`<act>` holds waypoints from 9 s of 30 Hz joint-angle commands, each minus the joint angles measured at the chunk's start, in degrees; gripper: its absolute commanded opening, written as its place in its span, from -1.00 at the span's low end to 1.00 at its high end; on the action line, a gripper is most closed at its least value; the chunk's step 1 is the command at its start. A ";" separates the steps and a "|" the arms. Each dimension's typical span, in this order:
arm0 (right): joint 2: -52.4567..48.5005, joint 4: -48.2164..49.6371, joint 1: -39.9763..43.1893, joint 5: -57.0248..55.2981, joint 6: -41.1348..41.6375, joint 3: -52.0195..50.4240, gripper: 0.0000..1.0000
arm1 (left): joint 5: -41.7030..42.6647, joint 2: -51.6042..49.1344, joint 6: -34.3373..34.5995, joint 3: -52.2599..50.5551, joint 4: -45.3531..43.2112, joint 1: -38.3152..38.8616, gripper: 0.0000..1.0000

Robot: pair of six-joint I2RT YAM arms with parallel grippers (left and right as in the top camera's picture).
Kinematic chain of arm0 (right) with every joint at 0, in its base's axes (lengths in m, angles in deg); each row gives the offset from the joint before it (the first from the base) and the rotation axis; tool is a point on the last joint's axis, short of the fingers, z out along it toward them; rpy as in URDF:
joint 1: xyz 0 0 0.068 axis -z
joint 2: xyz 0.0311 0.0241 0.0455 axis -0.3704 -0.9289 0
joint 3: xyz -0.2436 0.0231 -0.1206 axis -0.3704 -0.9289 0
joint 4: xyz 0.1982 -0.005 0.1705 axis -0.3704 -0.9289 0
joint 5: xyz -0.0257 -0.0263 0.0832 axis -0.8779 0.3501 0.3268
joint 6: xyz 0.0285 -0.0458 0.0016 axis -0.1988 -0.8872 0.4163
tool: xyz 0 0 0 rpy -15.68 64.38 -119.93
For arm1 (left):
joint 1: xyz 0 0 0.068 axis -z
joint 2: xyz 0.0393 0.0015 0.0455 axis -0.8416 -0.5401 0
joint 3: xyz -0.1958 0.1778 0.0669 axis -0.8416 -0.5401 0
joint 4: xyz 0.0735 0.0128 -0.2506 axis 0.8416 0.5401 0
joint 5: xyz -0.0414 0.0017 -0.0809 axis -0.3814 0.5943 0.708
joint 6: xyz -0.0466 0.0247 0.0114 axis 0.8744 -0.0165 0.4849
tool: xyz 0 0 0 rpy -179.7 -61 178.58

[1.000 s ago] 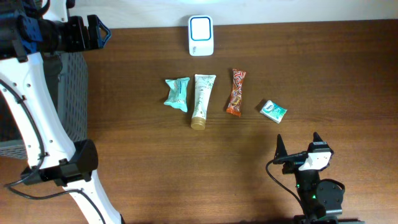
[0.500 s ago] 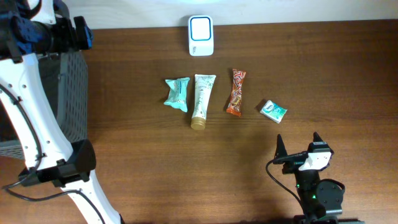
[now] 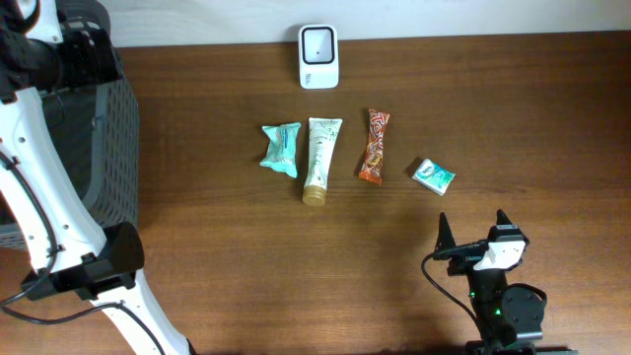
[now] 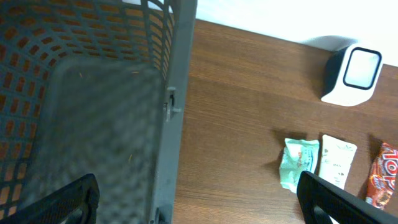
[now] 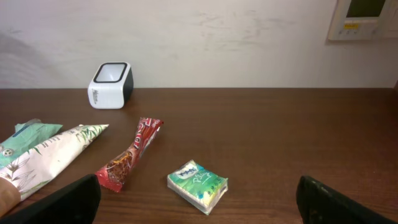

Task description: Scan the item barcode

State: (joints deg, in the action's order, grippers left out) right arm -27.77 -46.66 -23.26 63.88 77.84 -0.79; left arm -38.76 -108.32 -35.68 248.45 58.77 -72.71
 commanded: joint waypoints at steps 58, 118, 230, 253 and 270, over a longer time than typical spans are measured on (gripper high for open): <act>0.37 3.78 0.31 12.26 0.48 -0.46 0.97 | -1.73 1.95 0.57 -0.17 0.04 -0.15 0.98; -124.37 -40.22 -31.36 -9.03 32.76 98.12 0.35 | -1.73 1.95 0.55 -0.17 0.04 -0.15 0.98; -121.94 -82.79 -15.30 -22.77 4.26 106.36 0.97 | -1.73 1.95 0.55 -0.17 0.04 -0.15 0.98; -122.03 -63.39 -12.09 -5.38 -2.62 98.75 -0.92 | -1.73 1.95 0.57 -0.17 0.04 -0.15 0.98; -122.79 -60.43 18.21 35.56 -8.20 92.00 -0.49 | -1.73 1.95 0.55 -0.17 0.04 -0.15 0.98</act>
State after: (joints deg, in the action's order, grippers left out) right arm -150.41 -107.24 -7.59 103.92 67.66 91.29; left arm -40.07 -108.03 -35.48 248.34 58.79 -72.71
